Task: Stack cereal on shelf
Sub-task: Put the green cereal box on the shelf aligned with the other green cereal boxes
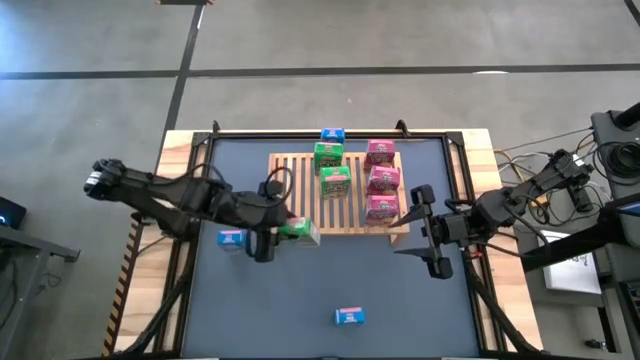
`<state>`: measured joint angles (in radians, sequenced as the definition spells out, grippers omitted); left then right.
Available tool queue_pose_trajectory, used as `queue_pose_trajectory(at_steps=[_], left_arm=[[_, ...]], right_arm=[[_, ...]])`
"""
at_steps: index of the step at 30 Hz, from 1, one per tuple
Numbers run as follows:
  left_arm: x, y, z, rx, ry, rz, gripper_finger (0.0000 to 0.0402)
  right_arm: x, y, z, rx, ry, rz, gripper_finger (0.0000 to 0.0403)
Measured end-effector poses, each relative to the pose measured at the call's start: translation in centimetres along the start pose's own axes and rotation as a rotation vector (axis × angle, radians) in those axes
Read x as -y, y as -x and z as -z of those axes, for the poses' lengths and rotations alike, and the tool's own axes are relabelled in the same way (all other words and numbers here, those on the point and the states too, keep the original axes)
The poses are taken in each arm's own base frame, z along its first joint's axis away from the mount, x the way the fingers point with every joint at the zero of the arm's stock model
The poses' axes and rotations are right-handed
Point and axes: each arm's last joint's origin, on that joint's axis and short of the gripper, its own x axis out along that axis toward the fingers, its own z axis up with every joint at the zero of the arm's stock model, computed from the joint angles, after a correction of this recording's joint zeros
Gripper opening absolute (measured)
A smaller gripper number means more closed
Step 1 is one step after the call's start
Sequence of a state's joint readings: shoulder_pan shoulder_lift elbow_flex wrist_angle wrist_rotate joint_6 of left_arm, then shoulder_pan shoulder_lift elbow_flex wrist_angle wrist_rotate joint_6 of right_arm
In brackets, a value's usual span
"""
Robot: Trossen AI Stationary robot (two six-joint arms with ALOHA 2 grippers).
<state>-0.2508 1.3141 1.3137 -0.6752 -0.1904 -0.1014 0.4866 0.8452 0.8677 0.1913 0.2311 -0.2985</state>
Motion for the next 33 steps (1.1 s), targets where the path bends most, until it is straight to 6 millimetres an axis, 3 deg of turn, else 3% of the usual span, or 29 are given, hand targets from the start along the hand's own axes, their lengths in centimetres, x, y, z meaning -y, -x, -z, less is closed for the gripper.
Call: queue_pose_trajectory(at_steps=[9,14,23,33], left_arm=[[-1.6,-1.1,-4.8,-0.092,-0.072,-0.061,0.0173],[-2.3,-2.5,-6.3,-0.116,-0.104,-0.078,0.0173],[-3.7,-5.5,-7.5,-0.171,-0.123,-0.062,0.0173],[-5.0,-7.2,-6.8,-0.218,-0.088,-0.068,0.0173]], right_arm=[[0.0,0.0,0.0,-0.004,-0.011,0.004,0.0228],[0.0,0.0,0.1,-0.007,-0.010,0.003,0.0228],[-0.1,0.0,0.3,-0.031,-0.013,-0.004,0.0228],[-0.1,0.0,0.4,-0.041,-0.004,-0.007,0.0228]])
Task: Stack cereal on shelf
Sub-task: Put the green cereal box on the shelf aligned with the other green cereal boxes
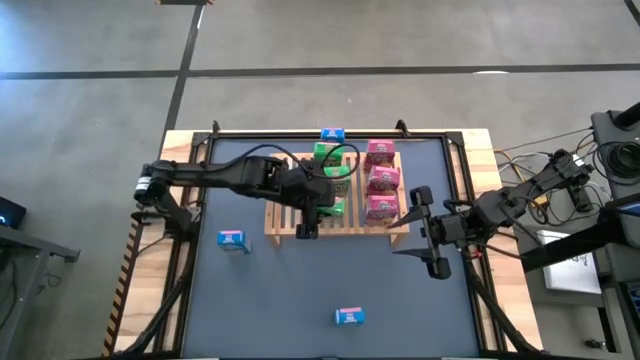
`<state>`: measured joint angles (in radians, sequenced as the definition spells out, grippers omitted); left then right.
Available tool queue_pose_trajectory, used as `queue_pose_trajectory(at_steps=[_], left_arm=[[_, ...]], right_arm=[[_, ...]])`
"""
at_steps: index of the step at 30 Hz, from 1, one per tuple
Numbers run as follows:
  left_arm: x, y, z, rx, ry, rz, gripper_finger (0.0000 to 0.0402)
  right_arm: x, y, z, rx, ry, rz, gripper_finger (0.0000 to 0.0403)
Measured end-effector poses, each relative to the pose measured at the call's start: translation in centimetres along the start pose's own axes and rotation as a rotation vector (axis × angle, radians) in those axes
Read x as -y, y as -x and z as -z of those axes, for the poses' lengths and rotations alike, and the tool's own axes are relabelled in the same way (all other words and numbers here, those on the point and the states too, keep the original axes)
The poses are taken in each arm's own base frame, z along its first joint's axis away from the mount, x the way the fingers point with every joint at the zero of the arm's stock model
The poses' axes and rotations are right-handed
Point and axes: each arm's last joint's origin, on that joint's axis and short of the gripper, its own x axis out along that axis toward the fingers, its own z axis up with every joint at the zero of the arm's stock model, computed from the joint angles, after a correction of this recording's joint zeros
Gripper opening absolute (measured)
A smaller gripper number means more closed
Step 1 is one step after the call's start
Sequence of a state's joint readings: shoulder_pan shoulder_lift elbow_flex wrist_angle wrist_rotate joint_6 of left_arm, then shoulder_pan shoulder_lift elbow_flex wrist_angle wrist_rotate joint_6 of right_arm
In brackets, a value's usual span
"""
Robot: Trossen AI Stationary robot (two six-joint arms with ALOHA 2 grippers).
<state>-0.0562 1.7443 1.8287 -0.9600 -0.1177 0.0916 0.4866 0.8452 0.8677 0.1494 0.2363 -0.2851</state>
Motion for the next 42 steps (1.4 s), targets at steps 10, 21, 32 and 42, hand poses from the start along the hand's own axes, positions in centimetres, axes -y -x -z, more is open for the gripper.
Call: queue_pose_trajectory(at_steps=[10,21,32,42], left_arm=[[-0.11,-0.09,-0.40,0.045,0.033,-0.005,0.0173],[-0.36,-0.16,-0.18,0.026,0.059,-0.009,0.0173],[-0.48,-0.19,-0.11,0.020,0.072,-0.012,0.0177],[-0.47,-0.19,-0.15,0.025,0.073,-0.012,0.0217]], right_arm=[[-0.02,0.00,0.06,-0.007,0.008,-0.002,0.0228],[-0.03,0.00,0.10,-0.010,0.005,-0.002,0.0228],[-0.03,0.00,0.10,-0.010,0.001,-0.002,0.0228],[-0.03,0.00,0.10,-0.010,-0.006,-0.002,0.0228]])
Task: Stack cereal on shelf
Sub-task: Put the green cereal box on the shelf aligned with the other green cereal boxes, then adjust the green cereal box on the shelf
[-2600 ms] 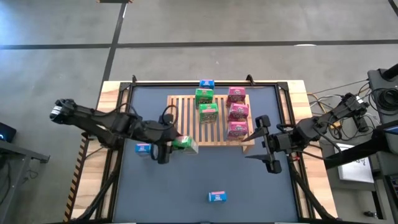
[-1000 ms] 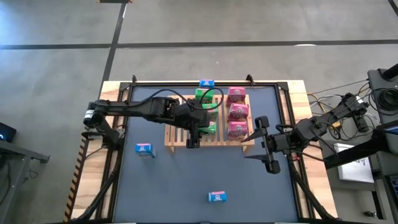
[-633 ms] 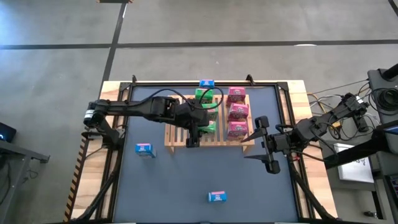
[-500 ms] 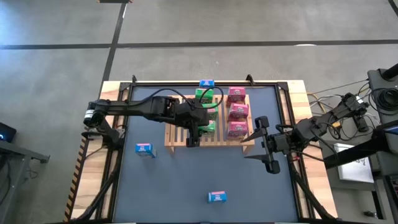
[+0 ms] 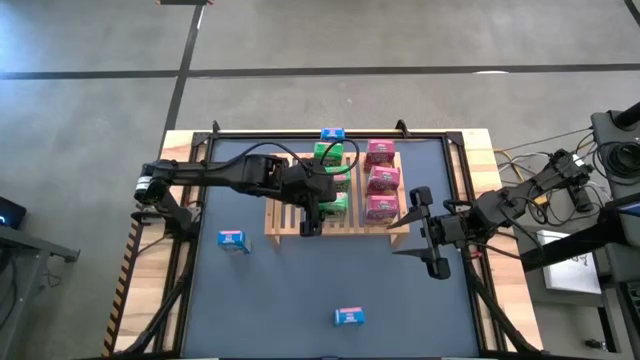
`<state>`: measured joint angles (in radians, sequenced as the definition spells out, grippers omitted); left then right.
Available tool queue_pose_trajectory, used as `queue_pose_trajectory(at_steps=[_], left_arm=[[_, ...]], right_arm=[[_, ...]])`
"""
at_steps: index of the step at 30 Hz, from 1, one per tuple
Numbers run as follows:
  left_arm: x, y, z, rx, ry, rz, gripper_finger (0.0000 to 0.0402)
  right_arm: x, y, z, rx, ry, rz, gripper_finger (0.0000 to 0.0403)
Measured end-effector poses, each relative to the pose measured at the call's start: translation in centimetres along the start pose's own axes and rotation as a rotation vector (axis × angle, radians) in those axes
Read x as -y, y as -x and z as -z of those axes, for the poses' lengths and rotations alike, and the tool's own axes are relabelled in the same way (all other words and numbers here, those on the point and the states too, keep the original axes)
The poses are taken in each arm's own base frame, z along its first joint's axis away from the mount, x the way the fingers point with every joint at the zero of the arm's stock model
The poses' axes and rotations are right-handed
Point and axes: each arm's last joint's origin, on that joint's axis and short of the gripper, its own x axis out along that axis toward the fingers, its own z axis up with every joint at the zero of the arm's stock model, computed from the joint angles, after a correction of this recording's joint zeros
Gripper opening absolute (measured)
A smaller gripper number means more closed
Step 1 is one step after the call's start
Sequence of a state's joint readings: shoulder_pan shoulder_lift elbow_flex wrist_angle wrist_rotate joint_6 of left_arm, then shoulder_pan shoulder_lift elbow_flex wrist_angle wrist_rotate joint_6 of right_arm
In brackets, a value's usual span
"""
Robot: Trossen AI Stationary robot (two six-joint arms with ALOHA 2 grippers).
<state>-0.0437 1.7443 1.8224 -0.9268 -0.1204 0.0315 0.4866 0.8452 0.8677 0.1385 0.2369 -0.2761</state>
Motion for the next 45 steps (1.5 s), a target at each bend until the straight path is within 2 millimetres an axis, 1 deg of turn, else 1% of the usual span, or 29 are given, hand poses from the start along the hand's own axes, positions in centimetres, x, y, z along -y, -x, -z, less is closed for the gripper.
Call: queue_pose_trajectory(at_steps=[5,14,18,22,24,26,28,31,34,37,39,42,45], left_arm=[[0.0,0.2,0.1,-0.002,0.000,0.000,0.0227],[-0.2,1.8,0.6,-0.031,0.021,0.001,0.0227],[-0.3,3.9,1.0,-0.020,0.035,0.003,0.0228],[-0.7,7.3,1.5,0.035,0.030,-0.023,0.0227],[-1.2,9.1,1.7,0.080,0.008,-0.095,0.0227],[-1.9,10.0,1.9,0.111,0.001,-0.212,0.0227],[-2.9,9.7,2.2,0.108,0.000,-0.292,0.0227],[-4.9,8.0,3.2,0.049,0.023,-0.260,0.0227],[-6.7,6.2,4.9,-0.028,0.047,-0.256,0.0220],[-8.2,5.2,6.8,-0.054,0.068,-0.289,0.0204],[-8.8,5.1,8.0,-0.005,0.077,-0.282,0.0191],[-9.5,5.3,9.7,0.127,0.090,-0.245,0.0171],[-10.1,4.9,11.7,0.239,0.095,-0.228,0.0154]], right_arm=[[0.0,0.0,0.1,-0.005,-0.001,-0.001,0.0228],[0.0,0.0,0.1,-0.007,-0.002,-0.002,0.0228],[0.0,0.0,0.1,-0.007,-0.002,-0.002,0.0228],[0.0,0.0,0.1,-0.007,-0.002,-0.002,0.0228],[0.0,0.0,0.1,-0.007,0.003,-0.002,0.0228],[0.0,0.0,0.1,-0.007,0.008,-0.002,0.0228],[0.0,0.0,0.1,-0.006,0.013,-0.001,0.0228],[0.0,0.0,0.0,-0.004,0.013,-0.001,0.0228],[0.0,0.0,0.0,-0.004,0.008,-0.001,0.0228],[0.0,0.0,0.1,-0.006,-0.002,-0.001,0.0228],[0.0,0.0,0.1,-0.006,-0.002,-0.001,0.0228],[0.0,0.0,0.1,-0.007,-0.003,-0.001,0.0228],[0.0,0.0,0.1,-0.008,-0.005,0.001,0.0228]])
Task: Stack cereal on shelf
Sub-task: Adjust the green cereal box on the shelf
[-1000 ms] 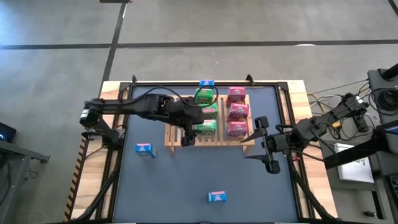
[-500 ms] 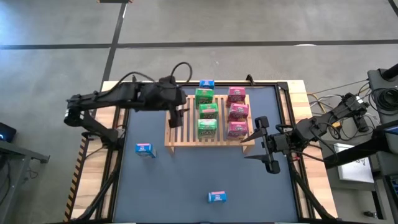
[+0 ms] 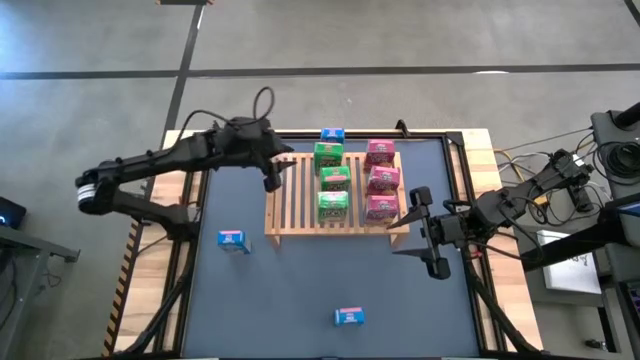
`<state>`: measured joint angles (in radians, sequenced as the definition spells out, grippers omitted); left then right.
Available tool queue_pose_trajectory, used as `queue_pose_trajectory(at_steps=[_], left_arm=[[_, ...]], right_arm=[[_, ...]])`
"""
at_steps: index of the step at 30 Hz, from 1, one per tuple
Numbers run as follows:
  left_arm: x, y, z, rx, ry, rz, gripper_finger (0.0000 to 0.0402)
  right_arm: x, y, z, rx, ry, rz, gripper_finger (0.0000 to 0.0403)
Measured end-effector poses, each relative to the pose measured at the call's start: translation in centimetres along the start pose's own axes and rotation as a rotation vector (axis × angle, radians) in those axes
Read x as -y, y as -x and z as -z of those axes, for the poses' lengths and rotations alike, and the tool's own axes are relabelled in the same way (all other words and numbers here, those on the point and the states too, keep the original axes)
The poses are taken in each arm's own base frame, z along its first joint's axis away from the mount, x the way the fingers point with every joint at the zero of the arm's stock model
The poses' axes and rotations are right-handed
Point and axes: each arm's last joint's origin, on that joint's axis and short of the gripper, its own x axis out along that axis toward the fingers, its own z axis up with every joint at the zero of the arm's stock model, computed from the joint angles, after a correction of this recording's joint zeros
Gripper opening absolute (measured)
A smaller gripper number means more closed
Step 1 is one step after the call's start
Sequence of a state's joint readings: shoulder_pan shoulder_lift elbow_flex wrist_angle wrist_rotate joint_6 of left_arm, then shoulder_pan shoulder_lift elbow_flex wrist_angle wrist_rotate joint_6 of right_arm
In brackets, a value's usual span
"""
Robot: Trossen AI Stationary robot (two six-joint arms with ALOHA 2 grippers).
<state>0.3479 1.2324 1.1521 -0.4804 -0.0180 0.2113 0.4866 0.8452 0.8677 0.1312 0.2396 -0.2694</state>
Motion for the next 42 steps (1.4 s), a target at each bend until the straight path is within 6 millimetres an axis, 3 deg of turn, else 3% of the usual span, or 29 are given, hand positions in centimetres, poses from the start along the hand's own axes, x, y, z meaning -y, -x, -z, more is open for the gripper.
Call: queue_pose_trajectory(at_steps=[7,14,21,34,42], left_arm=[[-0.2,-2.3,4.4,0.107,0.046,-0.006,0.0113],[0.2,-4.3,7.3,0.183,0.055,-0.027,0.0094],[0.4,-5.7,8.0,0.191,0.062,-0.002,0.0094],[0.2,-9.2,7.2,0.142,0.069,0.026,0.0094],[0.1,-10.1,6.7,0.142,0.069,0.053,0.0094]], right_arm=[[0.1,0.0,0.3,-0.041,-0.043,0.047,0.0228],[0.1,-0.2,0.7,-0.079,-0.097,0.091,0.0228],[0.0,-0.6,1.0,-0.096,-0.094,0.129,0.0228],[0.0,-0.6,1.1,-0.102,-0.105,0.148,0.0228],[0.0,-0.6,1.1,-0.106,-0.104,0.146,0.0228]])
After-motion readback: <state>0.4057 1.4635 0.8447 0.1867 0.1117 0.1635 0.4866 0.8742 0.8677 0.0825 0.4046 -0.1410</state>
